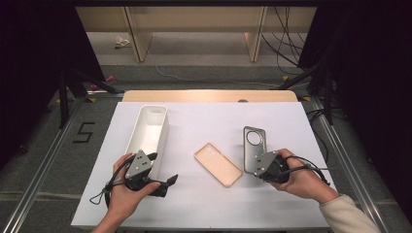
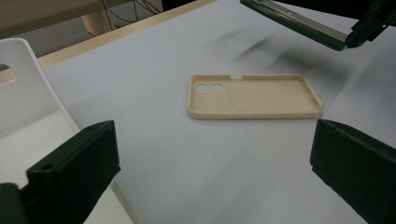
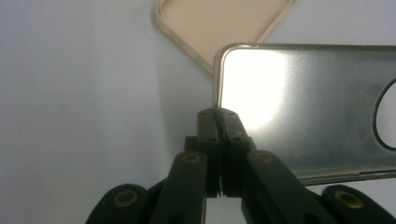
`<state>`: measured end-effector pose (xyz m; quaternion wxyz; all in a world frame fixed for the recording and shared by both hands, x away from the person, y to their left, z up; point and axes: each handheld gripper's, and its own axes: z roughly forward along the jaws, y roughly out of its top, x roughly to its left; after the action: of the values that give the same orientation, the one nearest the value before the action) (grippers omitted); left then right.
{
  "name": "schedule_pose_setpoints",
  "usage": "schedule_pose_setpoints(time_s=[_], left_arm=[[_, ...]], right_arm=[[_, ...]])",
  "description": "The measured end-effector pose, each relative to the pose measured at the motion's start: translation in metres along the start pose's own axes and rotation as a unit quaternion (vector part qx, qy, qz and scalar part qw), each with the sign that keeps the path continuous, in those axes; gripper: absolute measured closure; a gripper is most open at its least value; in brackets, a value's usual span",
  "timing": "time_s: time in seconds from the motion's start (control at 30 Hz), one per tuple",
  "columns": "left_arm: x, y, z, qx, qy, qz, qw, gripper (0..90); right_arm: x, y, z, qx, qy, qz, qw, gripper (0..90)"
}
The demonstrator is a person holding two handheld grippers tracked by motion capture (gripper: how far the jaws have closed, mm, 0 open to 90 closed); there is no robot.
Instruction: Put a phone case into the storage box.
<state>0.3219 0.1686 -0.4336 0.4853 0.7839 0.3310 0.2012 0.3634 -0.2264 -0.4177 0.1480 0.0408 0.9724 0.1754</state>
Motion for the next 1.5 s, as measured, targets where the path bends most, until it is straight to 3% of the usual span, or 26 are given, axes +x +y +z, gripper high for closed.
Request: schedule_pose_setpoints(time_s=[0.33, 0.63, 0.77, 0.83, 0.93, 1.2, 1.37, 1.5], left_arm=[[0.000, 0.000, 0.000, 0.000, -0.001, 0.000, 1.0000, 0.7], [0.000, 0.001, 0.000, -0.003, 0.002, -0.005, 1.0000, 1.3], [-0.002, 0.003, 0.001, -0.003, -0.002, -0.013, 0.9999, 1.5], [-0.004, 0.007, 0.002, -0.005, -0.013, -0.027, 0.9995, 1.5], [-0.010, 0.019, 0.004, -0.001, -0.018, -0.032, 0.9993, 2.5], [-0.016, 0.067, 0.028, 0.030, -0.002, -0.044, 0.9986, 11.2], [-0.013, 0.098, 0.049, 0.054, 0.007, -0.057, 0.9969, 13.4], [-0.006, 0.117, 0.069, 0.062, -0.009, -0.076, 0.9951, 15.1]], right_arm=[[0.002, -0.001, 0.000, -0.067, 0.005, 0.032, 0.9973, 89.3], [0.004, -0.001, 0.003, -0.104, 0.019, 0.052, 0.9930, 89.3], [0.005, 0.000, 0.005, -0.123, 0.030, 0.051, 0.9906, 89.3], [0.006, 0.001, 0.005, -0.130, 0.031, 0.049, 0.9898, 89.3], [0.007, 0.004, 0.005, -0.143, 0.030, 0.049, 0.9881, 89.3], [0.012, 0.018, 0.001, -0.166, 0.020, 0.034, 0.9853, 89.4], [0.016, 0.025, 0.000, -0.174, 0.020, 0.019, 0.9843, 89.3], [0.019, 0.031, 0.000, -0.179, 0.020, 0.010, 0.9837, 89.3]])
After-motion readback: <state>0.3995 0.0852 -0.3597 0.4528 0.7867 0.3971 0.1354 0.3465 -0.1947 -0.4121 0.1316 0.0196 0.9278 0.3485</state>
